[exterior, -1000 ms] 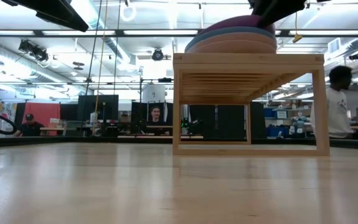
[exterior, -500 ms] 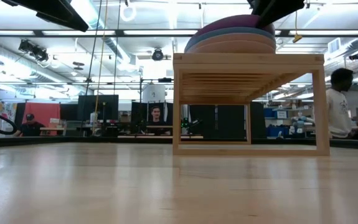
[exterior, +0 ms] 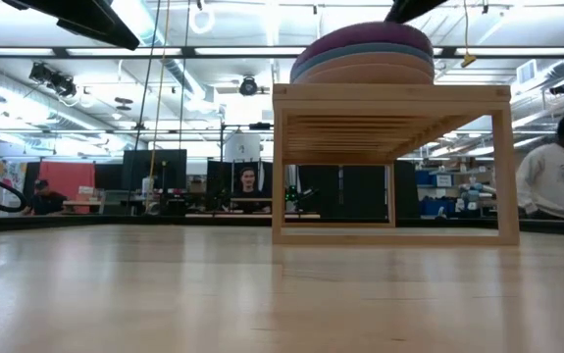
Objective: Place and stack plates onto a shelf
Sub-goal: Stack the violet plate on top of the blue plate, then return to Home Position
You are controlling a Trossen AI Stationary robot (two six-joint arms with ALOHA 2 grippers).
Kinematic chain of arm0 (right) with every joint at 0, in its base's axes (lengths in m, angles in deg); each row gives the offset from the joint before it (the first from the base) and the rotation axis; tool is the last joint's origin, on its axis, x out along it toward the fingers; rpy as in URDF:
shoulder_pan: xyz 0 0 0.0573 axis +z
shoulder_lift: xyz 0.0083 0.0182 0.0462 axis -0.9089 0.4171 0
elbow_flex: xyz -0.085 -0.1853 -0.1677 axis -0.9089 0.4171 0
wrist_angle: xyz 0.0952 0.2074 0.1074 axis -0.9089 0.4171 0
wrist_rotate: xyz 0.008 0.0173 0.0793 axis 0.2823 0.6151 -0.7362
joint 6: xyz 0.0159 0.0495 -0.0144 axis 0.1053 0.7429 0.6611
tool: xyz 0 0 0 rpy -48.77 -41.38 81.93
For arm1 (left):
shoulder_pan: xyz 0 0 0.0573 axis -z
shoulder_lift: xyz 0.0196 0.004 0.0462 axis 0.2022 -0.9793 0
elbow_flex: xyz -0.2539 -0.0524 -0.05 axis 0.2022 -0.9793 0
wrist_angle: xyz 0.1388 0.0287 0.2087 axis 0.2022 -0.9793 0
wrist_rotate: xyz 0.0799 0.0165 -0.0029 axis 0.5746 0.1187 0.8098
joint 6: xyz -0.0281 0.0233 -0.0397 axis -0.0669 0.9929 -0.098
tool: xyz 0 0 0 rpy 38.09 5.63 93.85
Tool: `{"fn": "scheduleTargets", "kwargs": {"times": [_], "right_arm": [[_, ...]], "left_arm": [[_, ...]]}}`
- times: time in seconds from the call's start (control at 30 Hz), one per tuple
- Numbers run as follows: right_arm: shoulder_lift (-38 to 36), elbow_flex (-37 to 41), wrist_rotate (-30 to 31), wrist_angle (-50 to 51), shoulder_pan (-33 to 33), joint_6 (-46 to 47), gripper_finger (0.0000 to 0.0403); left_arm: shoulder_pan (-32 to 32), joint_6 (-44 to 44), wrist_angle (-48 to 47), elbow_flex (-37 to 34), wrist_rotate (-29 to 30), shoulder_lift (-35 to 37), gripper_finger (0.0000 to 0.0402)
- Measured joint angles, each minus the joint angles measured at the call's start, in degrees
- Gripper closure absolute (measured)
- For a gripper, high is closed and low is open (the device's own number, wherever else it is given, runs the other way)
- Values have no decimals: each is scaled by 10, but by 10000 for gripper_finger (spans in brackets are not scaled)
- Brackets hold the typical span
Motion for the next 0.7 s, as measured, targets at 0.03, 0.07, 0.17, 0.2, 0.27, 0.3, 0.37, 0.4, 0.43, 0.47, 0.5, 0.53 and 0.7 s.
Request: {"fn": "scheduleTargets", "kwargs": {"times": [0.03,0.07,0.17,0.2,0.27,0.3,0.37,0.4,0.43,0.47,0.5,0.53,0.7], "right_arm": [[0,-4,-6,0,0,5,253],[0,-7,-12,-1,0,10,253],[0,-22,-24,1,0,16,253],[0,-29,-25,0,0,15,253],[0,-45,-26,0,3,16,253],[0,-54,-26,0,4,15,253],[0,-75,-26,1,7,15,253],[0,-85,-27,0,8,16,253],[0,-96,-28,0,10,15,253],[0,-107,-28,0,11,15,253],[0,-117,-28,0,12,15,253],[0,-128,-28,1,13,15,254],[-12,-170,-28,8,13,44,254]], "left_arm": [[0,0,0,0,0,0,173],[0,0,0,0,0,0,173],[0,0,0,0,0,0,173],[0,0,0,0,0,0,173],[0,0,0,0,0,0,173],[0,0,0,0,0,0,173],[-4,0,1,0,0,0,173],[-9,0,3,0,0,0,173],[-15,2,7,0,0,0,173],[-22,9,14,0,0,0,173],[-31,22,25,0,0,0,173],[-41,38,42,0,1,0,173],[-104,169,139,0,-27,17,173]]}}
